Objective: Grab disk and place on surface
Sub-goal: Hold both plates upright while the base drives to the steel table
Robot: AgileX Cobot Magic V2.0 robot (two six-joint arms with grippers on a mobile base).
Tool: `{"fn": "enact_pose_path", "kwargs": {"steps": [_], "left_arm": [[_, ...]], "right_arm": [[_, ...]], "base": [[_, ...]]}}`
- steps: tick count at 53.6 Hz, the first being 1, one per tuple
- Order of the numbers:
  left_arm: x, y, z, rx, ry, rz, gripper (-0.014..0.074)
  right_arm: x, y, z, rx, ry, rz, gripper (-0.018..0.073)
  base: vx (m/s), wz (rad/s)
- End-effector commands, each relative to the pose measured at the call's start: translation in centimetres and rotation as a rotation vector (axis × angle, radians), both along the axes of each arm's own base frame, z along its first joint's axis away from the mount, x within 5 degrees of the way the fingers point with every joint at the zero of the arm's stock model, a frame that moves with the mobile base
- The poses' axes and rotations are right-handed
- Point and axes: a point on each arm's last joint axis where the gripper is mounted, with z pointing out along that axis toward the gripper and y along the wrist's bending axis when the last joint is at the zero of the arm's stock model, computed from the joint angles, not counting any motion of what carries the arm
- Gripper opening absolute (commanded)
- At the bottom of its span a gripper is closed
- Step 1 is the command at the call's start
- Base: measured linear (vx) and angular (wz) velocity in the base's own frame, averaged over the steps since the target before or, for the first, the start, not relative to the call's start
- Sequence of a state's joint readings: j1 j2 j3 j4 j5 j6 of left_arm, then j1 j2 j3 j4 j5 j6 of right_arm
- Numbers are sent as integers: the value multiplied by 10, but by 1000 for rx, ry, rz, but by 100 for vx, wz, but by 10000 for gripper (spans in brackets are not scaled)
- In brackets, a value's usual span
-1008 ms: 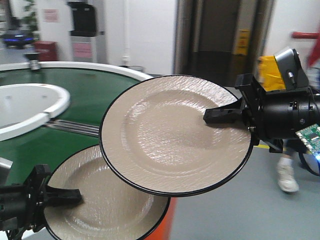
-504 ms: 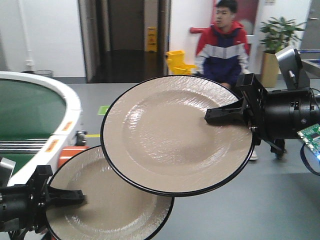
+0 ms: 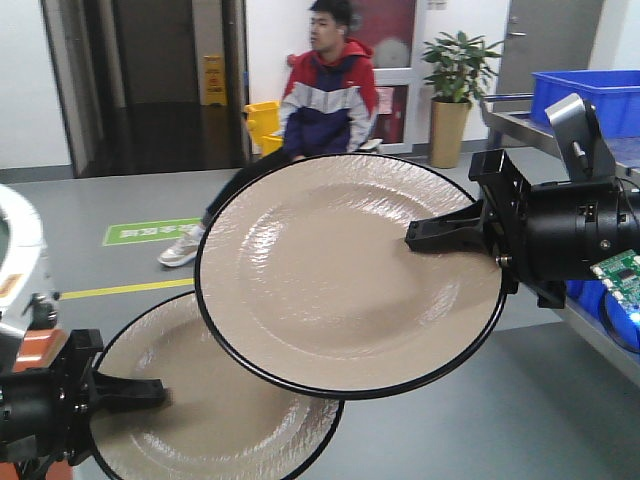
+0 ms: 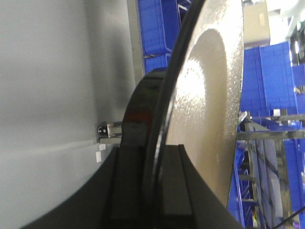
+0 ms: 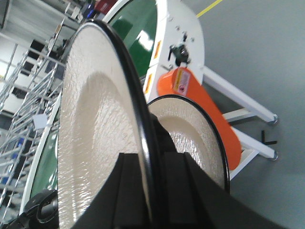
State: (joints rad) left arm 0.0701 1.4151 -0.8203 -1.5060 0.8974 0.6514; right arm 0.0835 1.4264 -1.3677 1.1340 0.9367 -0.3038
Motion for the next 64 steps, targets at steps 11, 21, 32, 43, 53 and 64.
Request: {"fn": "enact_pose_path", "kwargs": {"steps": [11, 21, 32, 43, 53, 64], "left_arm": [[-2, -4, 28, -134, -66, 3, -1], [-2, -4, 28, -134, -66, 3, -1], [-2, -4, 28, -134, -66, 3, -1], [-2, -4, 28, -134, -66, 3, -1], [-2, -4, 28, -134, -66, 3, -1], [-2, -4, 28, -134, -66, 3, -1]], "right_arm": [[-9, -1, 32, 133, -75, -36, -8], [-10, 0, 31, 131, -71, -25, -8], [-10, 0, 31, 131, -71, -25, -8], [-10, 0, 31, 131, -70, -22, -8], [-10, 0, 31, 131, -70, -22, -8], [-10, 0, 31, 131, -70, -22, -8]], "base": [[18, -27], [22, -18], [28, -13], [35, -12], [40, -12], [41, -11]]}}
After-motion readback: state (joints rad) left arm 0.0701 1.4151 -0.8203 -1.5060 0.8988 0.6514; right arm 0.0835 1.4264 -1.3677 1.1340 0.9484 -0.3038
